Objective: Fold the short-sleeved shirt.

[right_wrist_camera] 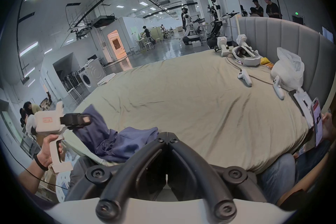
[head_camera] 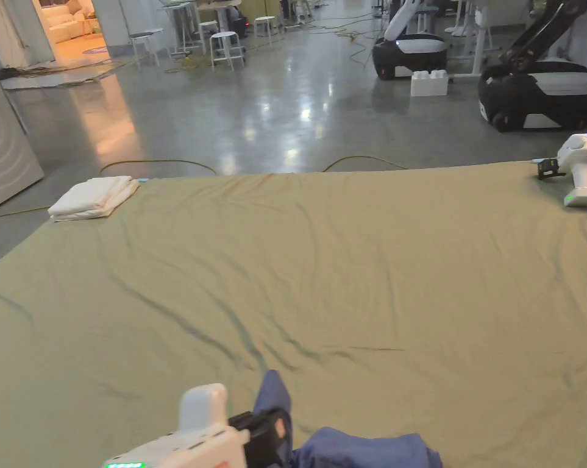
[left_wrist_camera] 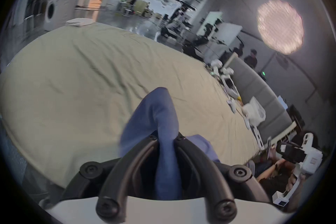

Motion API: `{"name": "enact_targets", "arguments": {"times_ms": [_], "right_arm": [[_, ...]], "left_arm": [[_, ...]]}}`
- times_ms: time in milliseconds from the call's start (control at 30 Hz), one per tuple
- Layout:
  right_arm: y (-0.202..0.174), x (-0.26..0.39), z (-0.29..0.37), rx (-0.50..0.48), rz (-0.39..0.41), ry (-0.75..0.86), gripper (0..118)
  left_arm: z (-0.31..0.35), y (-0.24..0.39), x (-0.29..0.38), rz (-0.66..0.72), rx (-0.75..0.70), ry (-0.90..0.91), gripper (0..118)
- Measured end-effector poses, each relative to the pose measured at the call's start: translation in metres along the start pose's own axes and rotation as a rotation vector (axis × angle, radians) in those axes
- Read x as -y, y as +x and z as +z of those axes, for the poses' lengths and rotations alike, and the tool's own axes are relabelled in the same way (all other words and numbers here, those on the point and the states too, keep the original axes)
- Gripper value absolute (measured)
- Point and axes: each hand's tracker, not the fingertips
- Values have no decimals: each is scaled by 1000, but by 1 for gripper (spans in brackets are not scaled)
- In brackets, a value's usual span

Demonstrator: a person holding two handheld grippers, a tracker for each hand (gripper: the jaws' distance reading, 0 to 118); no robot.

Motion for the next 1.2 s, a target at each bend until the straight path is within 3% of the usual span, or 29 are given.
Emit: {"name": "enact_targets", "arguments": {"times_ms": [133, 267, 367, 400, 467, 567, 600, 667, 767, 867, 1033, 1067, 1133, 1167, 1200], "right_arm": [[3, 0, 13, 81, 48, 9, 0], [21, 3, 25, 106, -34, 33, 0], [34, 6, 28, 126, -94, 37, 0], [38, 8, 28, 128, -105, 37, 0], [43, 10, 28, 137, -126, 40, 0], [50, 13, 22, 132, -161, 28, 0], [51, 13, 21, 131, -169, 27, 0], [50, 13, 20, 127, -178, 22, 0], [45, 13, 22, 118, -164, 19, 0], [35, 15, 21, 112, -148, 5, 0], [7, 36, -5, -31, -140, -102, 0], [-1, 40, -14, -61, -127, -132, 0], [-10, 44, -36, -101, -81, -176, 0], [-16, 43, -49, -129, -55, -195, 0], [-23, 40, -62, -157, -35, -205, 0]], "left_arm": [[-62, 40, 24, -17, 104, -167, 12], [-99, 63, 36, -22, 110, -220, 15], [-95, 62, 28, 1, 170, -235, 74], [-85, 58, 24, 25, 216, -200, 83], [-67, 48, 16, 58, 283, -144, 82], [-60, 29, 14, 146, 221, -111, 76], [-65, 23, 18, 168, 228, -118, 59], [-85, 20, 32, 215, 240, -196, 12], [-111, 36, 57, 174, 293, -291, 10], [-142, 47, 78, 166, 217, -404, 5], [-133, 47, 69, 184, 235, -351, 5], [-121, 47, 62, 160, 242, -328, 13], [-97, 43, 49, 108, 235, -266, 65], [-83, 37, 41, 90, 244, -232, 83], [-69, 30, 34, 84, 246, -209, 90]]}}
